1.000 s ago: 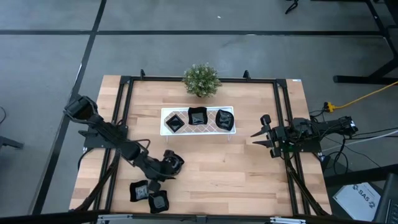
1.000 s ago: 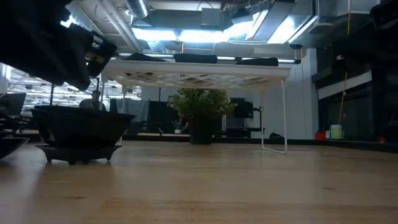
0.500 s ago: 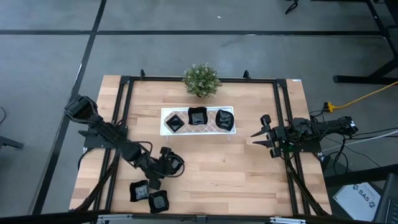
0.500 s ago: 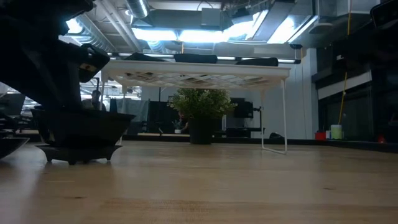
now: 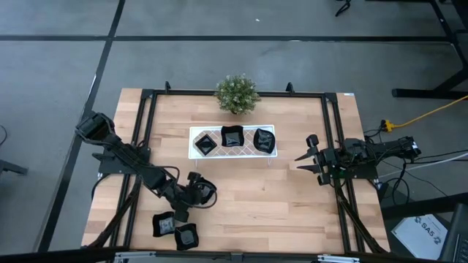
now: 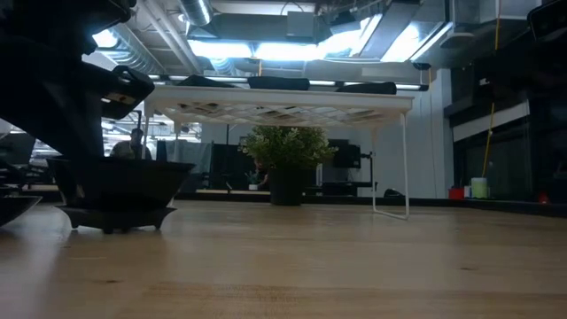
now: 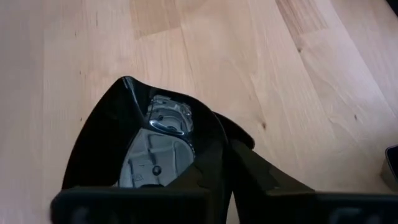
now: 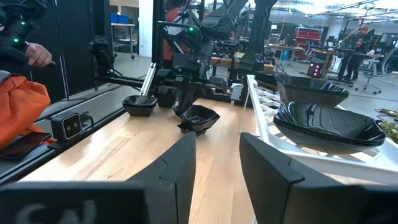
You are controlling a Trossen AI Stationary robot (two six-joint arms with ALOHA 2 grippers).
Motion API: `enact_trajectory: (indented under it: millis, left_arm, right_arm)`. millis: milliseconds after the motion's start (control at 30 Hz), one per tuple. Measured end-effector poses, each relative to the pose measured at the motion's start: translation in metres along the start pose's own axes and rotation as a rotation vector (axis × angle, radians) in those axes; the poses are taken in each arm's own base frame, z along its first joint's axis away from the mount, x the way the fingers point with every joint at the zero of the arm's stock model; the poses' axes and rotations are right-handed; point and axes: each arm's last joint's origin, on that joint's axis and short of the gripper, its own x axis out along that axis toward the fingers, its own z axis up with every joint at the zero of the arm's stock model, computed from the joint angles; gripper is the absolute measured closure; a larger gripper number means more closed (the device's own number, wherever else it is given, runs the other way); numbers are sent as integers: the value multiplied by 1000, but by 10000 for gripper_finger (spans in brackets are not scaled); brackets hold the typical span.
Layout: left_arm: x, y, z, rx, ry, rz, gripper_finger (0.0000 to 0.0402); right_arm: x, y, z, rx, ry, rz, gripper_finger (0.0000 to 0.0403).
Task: Pick & Place Mini shaped plates
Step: Stack the black leaf-shaped plate on top of the black leaf-shaped plate on the shelf
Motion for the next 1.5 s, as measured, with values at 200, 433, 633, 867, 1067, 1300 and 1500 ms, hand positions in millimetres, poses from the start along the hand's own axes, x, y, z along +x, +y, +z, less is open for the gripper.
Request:
enact_trajectory:
  millis: [200,433,633,867,1067,1300,1500]
  left_arm:
    - [0,0,0,-1,-4,2,398]
    - [0,0,1,0,-6,1,399]
    - [-4,-3,14,31,-37,-8,399]
    - [-12,-4,30,57,-30,21,400]
    - [-18,-4,41,89,-44,44,400]
    - [-25,-3,59,169,-95,68,400]
    - [-30,4,76,227,-135,89,400]
  right_arm:
    - [0,0,0,0,0,0,279]
    - [0,0,0,0,0,0,279]
    - [0,0,0,0,0,0,279]
    - [0,0,0,0,0,0,279]
    - [0,0,0,0,0,0,279]
    - [0,0,0,0,0,0,279]
    - [0,0,0,0,0,0,279]
